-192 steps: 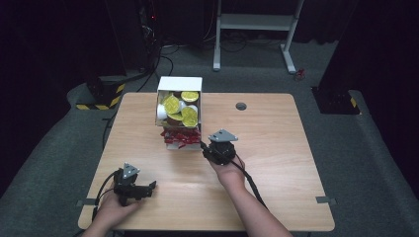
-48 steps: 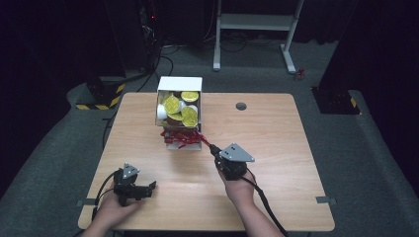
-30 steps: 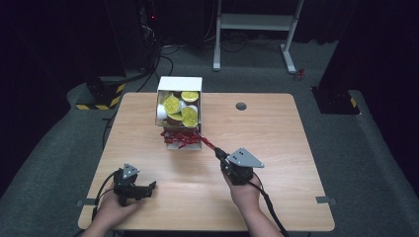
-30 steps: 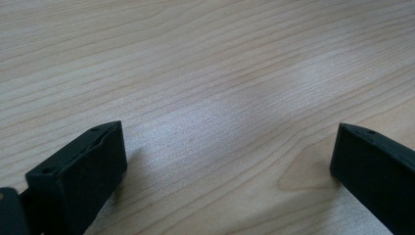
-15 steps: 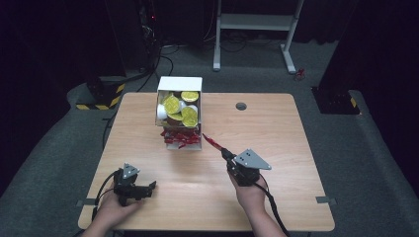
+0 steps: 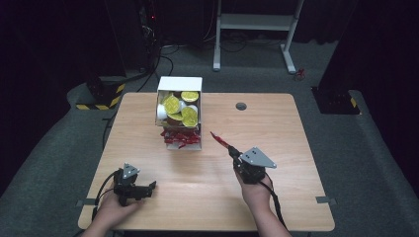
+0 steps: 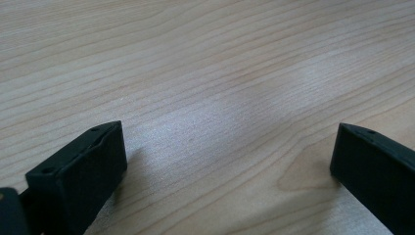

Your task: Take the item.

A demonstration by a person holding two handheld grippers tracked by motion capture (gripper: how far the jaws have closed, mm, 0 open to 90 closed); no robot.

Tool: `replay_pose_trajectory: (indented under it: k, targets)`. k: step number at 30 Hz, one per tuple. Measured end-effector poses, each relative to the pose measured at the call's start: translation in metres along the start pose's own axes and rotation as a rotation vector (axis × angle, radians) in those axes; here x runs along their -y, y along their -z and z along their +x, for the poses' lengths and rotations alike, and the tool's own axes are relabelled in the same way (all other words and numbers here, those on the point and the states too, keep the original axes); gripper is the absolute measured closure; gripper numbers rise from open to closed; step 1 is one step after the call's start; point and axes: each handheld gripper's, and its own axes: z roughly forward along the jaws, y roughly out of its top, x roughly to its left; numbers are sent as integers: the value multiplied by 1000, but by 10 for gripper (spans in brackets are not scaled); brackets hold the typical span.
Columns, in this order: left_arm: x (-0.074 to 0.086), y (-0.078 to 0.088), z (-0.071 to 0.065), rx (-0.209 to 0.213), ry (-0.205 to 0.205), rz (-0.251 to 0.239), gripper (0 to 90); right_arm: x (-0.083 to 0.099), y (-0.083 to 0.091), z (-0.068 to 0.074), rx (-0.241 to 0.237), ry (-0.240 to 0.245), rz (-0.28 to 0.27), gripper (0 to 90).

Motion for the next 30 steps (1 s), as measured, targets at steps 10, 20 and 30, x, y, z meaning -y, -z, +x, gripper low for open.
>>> replay_pose_trajectory:
  k: [10,20,30]
  targets:
    - [0,0,0,0,0,0,6,2,-2,-19,45,-15,26,898]
    - [0,0,0,0,-4,3,6,5,-3,-35,98,-25,43,898]
    - [0,0,0,0,-4,3,6,11,-8,-55,150,-37,76,898]
